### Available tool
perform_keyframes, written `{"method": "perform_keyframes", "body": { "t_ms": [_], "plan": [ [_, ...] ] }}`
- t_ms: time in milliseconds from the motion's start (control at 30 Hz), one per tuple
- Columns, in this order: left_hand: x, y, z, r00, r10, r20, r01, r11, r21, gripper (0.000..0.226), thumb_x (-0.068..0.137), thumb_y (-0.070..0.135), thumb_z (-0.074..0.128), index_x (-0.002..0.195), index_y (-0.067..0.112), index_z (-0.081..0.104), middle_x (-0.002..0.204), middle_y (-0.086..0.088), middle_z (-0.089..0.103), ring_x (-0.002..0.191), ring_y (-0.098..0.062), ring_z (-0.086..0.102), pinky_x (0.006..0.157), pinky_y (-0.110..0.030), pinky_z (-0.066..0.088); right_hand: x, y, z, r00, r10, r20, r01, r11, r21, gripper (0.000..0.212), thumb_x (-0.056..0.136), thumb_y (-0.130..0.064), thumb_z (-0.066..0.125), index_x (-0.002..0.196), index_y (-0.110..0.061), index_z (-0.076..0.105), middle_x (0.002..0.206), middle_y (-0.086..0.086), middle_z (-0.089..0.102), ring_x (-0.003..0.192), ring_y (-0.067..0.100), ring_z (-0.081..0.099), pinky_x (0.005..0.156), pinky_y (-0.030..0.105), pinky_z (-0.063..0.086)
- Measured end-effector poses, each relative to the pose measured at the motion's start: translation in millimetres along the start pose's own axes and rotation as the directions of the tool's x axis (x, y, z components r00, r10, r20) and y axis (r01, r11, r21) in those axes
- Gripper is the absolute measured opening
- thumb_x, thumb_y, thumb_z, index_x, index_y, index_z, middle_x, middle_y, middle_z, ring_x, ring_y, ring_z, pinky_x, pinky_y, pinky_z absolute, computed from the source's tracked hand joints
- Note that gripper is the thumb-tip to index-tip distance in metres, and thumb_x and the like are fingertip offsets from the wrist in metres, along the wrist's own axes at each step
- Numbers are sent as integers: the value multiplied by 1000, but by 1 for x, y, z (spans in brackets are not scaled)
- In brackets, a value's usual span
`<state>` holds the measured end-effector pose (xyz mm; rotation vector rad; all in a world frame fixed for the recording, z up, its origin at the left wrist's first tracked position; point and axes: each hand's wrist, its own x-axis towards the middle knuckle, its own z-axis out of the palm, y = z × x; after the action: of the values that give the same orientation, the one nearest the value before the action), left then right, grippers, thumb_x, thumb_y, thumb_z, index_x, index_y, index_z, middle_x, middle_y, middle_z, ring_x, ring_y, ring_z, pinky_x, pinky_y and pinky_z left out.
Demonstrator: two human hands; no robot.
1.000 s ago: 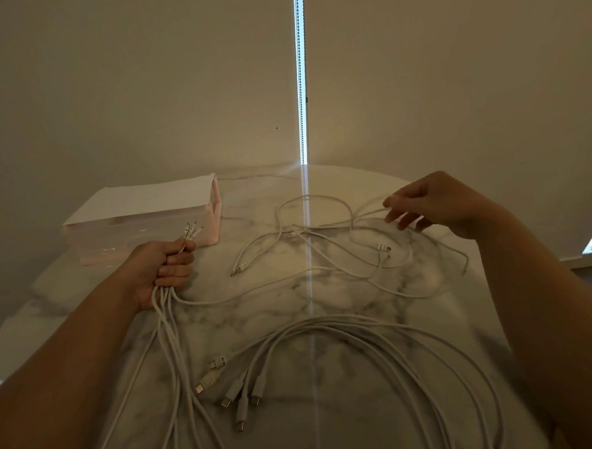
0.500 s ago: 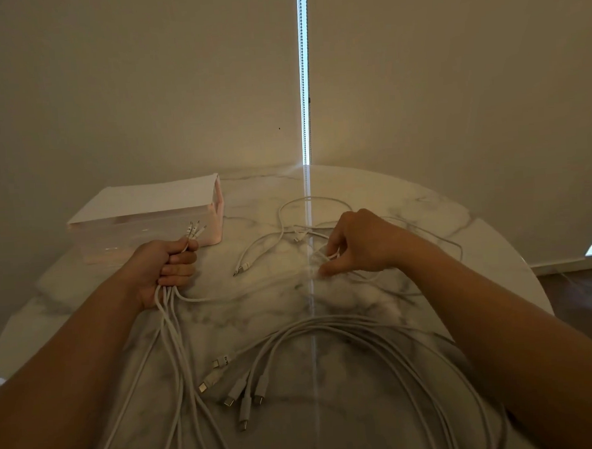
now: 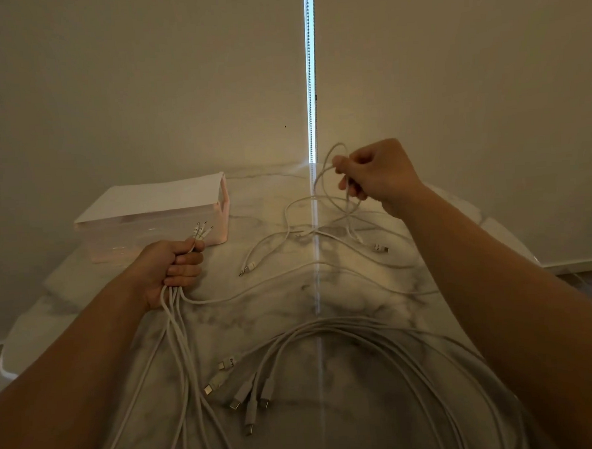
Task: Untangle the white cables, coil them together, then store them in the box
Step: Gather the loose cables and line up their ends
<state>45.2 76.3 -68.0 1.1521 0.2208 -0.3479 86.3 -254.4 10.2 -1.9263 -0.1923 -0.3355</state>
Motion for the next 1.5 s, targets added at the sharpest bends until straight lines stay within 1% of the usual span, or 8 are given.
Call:
{"method": "perform_keyframes", "body": {
  "t_ms": [167,433,533,733,833,933,1167,1500],
  "plan": [
    [-2,0,2,1000,9,20,-9,1000,3,9,84,18,45,79,11,45,44,6,29,24,-3,24,23,-13,14,-2,2,18,902,61,427,55,966,-253,34,98,2,49,131,9,52,113,23,66,83,25,74,78,30,61],
    [-1,0,0,1000,-5,10,5,1000,-9,27,102,18,30,80,11,45,44,6,29,24,-3,23,24,-13,13,-2,22,-14,963,-28,266,53,995,-90,57,95,9,48,138,-27,53,95,14,73,77,26,75,71,33,61],
    [-1,0,0,1000,-6,10,7,1000,-24,27,102,19,30,80,11,45,45,6,29,25,-3,24,26,-14,12,9,42,-32,994,-44,101,88,875,-475,43,92,2,53,130,-16,61,103,14,73,91,24,71,87,33,56],
    [1,-1,-1,1000,-11,9,11,1000,-23,27,102,20,31,80,11,45,44,6,29,25,-2,24,24,-12,14,11,80,-42,991,106,-79,-132,855,-502,92,94,-8,57,155,-22,-11,115,23,63,94,35,67,90,44,54],
    [1,-1,-2,1000,-4,5,4,1000,-20,26,101,19,32,80,11,45,44,6,29,25,-2,24,24,-12,14,11,84,-44,938,224,-264,-344,696,-631,72,94,-21,61,148,3,21,134,28,49,116,42,55,93,41,47],
    [0,-1,-1,1000,0,16,0,1000,-19,18,95,19,39,80,11,45,44,6,29,25,-2,23,24,-12,14,13,92,-42,951,258,-171,-299,623,-722,49,90,-34,65,120,3,53,120,22,60,109,38,58,80,36,47],
    [1,-1,-1,1000,-4,-1,4,1000,-29,28,102,19,31,79,11,45,44,6,28,24,-3,23,24,-12,14,12,100,-29,990,108,95,-22,764,-645,22,79,-30,79,95,-15,76,81,-2,68,78,12,64,73,26,48],
    [-2,-1,2,1000,-9,-7,9,1000,-21,29,103,19,30,80,11,45,44,6,29,24,-3,23,23,-12,15,11,84,-44,949,313,-30,-301,881,-365,7,84,-16,75,82,-9,77,70,12,70,52,15,59,51,23,45]
  ]
}}
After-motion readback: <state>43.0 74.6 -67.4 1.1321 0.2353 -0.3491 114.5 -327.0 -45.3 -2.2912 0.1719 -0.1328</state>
